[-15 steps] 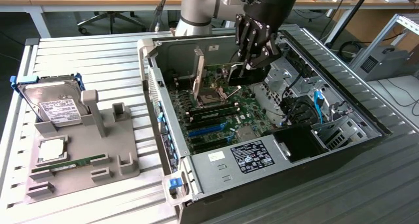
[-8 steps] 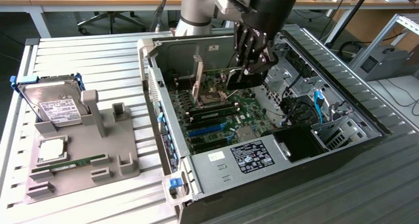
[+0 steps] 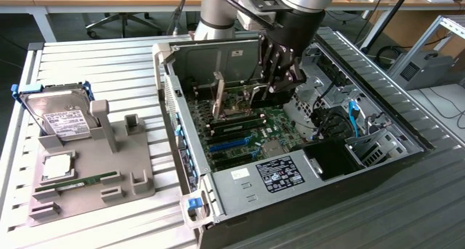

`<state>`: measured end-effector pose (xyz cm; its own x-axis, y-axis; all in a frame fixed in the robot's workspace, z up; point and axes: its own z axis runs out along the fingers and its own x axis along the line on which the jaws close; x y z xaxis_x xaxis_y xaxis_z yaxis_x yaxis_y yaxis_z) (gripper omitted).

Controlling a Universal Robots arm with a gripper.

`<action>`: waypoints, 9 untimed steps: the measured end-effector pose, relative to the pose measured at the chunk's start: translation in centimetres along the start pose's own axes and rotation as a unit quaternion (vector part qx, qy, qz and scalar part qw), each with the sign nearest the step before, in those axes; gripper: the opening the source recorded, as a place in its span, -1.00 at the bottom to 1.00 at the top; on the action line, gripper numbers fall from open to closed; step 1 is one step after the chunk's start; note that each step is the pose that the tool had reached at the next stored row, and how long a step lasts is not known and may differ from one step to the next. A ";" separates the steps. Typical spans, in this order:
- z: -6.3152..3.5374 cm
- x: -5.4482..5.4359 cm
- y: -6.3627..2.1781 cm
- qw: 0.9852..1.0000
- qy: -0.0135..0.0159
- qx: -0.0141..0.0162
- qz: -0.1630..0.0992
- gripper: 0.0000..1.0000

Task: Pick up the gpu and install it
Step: 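Insert the gpu into the slot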

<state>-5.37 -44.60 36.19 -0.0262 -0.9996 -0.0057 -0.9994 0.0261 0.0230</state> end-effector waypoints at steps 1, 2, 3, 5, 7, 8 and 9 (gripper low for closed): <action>0.69 0.0 0.16 1.000 0.000 0.002 -0.001 -0.44; 1.58 0.0 0.34 1.000 0.000 0.005 -0.004 -0.44; 1.70 0.0 0.39 1.000 -0.001 0.005 -0.004 -0.44; 2.91 0.1 0.67 1.000 -0.001 0.008 -0.004 -0.44; 4.69 0.1 0.96 1.000 -0.001 0.011 -0.005 -0.44; 4.92 0.1 1.00 1.000 -0.001 0.011 -0.005 -0.44; 5.04 0.1 1.01 1.000 -0.001 0.012 -0.005 -0.44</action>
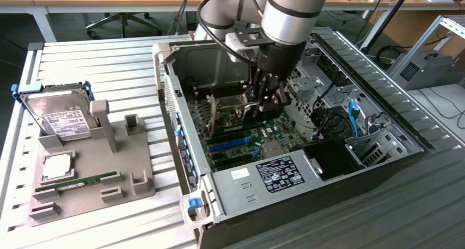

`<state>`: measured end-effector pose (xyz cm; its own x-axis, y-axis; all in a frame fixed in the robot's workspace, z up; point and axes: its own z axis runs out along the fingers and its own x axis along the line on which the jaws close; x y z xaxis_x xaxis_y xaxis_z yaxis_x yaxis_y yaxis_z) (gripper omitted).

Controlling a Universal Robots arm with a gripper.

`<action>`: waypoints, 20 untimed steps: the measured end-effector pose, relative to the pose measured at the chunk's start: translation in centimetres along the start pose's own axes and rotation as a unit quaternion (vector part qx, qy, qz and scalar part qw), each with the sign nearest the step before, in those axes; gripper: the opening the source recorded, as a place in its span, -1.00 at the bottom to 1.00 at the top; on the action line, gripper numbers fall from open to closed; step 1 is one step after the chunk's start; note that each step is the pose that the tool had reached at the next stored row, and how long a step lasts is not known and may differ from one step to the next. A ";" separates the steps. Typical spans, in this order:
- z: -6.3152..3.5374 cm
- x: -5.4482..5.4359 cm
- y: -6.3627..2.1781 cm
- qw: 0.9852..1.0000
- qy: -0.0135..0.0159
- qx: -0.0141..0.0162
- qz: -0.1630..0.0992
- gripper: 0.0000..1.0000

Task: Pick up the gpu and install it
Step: 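Insert the gpu into the slot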

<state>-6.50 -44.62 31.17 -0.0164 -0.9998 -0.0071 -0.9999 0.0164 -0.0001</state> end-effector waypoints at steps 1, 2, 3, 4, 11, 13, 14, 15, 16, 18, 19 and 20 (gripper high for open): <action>0.13 0.0 0.02 1.000 0.000 0.000 0.000 -0.44; 0.25 0.0 0.05 1.000 0.000 0.000 0.000 -0.44; 0.38 0.0 0.07 1.000 0.000 0.000 0.000 -0.44; 0.60 0.0 0.12 1.000 0.000 0.001 0.000 -0.44; 1.47 0.0 0.30 1.000 0.000 0.002 -0.001 -0.44; 1.56 0.0 0.41 1.000 0.000 0.002 -0.002 -0.44; 1.59 0.0 0.49 1.000 0.000 0.002 -0.002 -0.44; 1.63 0.0 0.58 1.000 0.000 0.002 -0.002 -0.44; 1.66 0.0 0.72 1.000 0.000 0.003 -0.002 -0.44; 1.71 0.0 0.89 1.000 0.000 0.003 -0.003 -0.44; 1.73 0.0 1.02 1.000 0.000 0.003 -0.003 -0.44; 1.73 0.0 1.13 1.000 0.000 0.003 -0.003 -0.44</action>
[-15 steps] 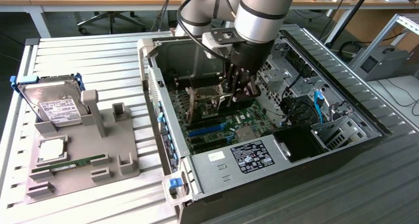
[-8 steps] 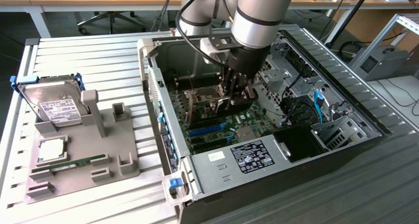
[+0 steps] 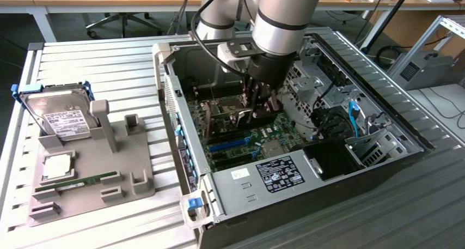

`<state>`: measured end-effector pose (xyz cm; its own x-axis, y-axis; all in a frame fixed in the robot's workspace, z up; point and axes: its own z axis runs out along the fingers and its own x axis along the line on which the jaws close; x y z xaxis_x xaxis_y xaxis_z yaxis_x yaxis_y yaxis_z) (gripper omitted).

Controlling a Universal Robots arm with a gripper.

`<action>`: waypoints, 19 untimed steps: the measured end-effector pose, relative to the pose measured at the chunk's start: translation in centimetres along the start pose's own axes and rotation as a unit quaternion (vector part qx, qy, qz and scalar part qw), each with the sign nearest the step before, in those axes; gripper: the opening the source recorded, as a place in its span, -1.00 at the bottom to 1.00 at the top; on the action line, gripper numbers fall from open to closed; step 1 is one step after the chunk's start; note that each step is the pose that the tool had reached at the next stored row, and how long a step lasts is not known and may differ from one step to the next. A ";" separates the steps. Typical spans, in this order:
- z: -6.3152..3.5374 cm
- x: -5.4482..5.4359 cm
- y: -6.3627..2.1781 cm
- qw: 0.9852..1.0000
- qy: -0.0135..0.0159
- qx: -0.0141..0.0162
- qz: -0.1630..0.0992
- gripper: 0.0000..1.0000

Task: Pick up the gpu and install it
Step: 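Insert the gpu into the slot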

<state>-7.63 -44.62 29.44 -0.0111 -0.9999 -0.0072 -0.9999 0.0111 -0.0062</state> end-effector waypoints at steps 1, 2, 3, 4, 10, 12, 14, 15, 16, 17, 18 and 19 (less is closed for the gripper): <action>0.01 0.0 0.06 1.000 0.000 0.000 0.000 -0.44; 0.01 0.0 0.10 1.000 0.000 0.000 0.000 -0.44; 0.01 0.1 0.13 1.000 0.000 0.000 0.000 -0.44; 0.01 0.1 0.15 1.000 0.000 0.000 0.000 -0.44; 0.01 0.6 0.24 1.000 0.000 0.000 0.000 -0.44; 0.03 0.6 0.39 1.000 0.000 0.000 0.000 -0.44; 0.03 0.6 0.57 1.000 0.000 0.000 0.000 -0.44; 0.03 0.6 0.63 1.000 0.000 0.000 0.000 -0.44; 0.03 0.7 0.66 1.000 0.000 0.000 0.000 -0.44; 0.03 0.9 0.71 1.000 0.000 0.000 0.000 -0.44; 0.03 1.0 0.75 1.000 0.000 0.000 0.000 -0.44; 0.02 1.1 0.78 1.000 0.000 0.000 0.000 -0.44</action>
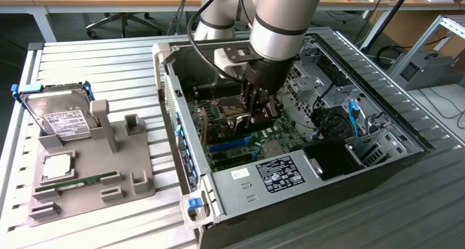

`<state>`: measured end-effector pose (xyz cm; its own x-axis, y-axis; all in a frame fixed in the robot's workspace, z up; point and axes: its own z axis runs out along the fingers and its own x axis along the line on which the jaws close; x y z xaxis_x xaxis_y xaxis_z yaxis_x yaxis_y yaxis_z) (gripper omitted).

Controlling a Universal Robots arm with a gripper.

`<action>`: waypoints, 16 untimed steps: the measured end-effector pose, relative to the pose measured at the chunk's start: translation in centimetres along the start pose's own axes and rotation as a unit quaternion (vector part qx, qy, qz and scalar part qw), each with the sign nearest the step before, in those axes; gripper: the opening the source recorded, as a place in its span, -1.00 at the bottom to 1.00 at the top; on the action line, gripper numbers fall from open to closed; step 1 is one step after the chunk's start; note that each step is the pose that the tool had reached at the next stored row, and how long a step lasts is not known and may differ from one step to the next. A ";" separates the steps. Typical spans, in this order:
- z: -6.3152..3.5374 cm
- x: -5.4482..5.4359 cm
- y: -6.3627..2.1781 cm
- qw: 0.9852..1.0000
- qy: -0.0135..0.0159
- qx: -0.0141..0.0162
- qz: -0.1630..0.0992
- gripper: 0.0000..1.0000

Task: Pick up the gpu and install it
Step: 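Insert the gpu into the slot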

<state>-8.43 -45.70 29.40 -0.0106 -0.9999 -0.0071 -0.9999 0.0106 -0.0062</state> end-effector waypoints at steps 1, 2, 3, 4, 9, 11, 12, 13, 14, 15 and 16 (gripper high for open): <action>0.00 0.0 0.05 1.000 0.000 0.000 0.000 -0.44; 0.01 0.0 0.12 1.000 0.000 0.000 0.000 -0.44; 0.01 0.1 0.22 1.000 0.000 0.000 0.000 -0.44; 0.01 0.1 0.29 1.000 0.000 0.000 0.000 -0.44; 0.05 0.3 0.44 1.000 0.000 0.000 0.000 -0.44; 0.11 0.3 0.62 1.000 0.000 0.000 0.000 -0.44; 0.13 0.3 0.78 1.000 0.000 0.000 0.000 -0.44; 0.15 0.3 0.88 1.000 0.000 0.000 0.000 -0.44; 0.18 0.3 0.97 1.000 0.000 0.000 0.000 -0.44; 0.20 0.3 1.08 1.000 0.000 0.000 0.000 -0.44; 0.21 0.3 1.16 1.000 0.000 0.000 0.000 -0.44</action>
<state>-9.59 -46.01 29.18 -0.0105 -0.9999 -0.0071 -0.9999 0.0105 -0.0069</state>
